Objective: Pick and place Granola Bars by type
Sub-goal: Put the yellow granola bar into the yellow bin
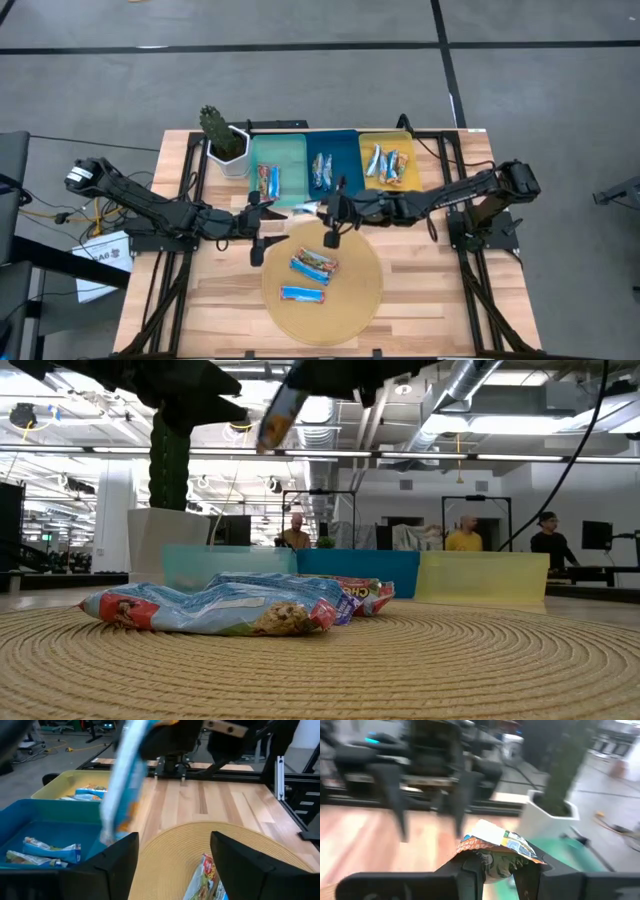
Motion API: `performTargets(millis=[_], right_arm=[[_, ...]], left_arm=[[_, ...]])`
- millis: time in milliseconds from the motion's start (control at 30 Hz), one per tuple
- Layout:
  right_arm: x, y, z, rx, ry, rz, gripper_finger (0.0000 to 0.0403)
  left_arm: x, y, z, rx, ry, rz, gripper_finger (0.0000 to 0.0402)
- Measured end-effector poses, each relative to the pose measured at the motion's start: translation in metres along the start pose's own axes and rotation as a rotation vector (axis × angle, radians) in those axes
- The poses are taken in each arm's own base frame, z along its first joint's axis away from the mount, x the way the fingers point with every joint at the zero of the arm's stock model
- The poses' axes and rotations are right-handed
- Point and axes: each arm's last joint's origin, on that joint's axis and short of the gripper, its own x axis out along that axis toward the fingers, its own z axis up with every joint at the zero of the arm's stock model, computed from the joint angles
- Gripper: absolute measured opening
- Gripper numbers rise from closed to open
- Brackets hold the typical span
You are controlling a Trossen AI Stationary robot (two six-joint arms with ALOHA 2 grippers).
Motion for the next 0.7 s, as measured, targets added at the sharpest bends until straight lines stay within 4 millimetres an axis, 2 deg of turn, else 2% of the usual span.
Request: performTargets(millis=[167,467,700], right_arm=[[0.002,-0.012,-0.005,-0.006,0.058,-0.167,0.0067],[0.001,-0.037,-0.017,-0.045,0.206,-0.571,0.0067],[-0.002,-0.053,-0.024,-0.084,0.296,-0.794,0.0067]], left_arm=[[0.000,0.001,-0.002,0.002,0.018,0.019,0.0239],[0.000,0.003,-0.006,-0.020,0.047,0.071,0.0238],[0.000,0.004,-0.008,-0.027,0.064,0.093,0.0238]])
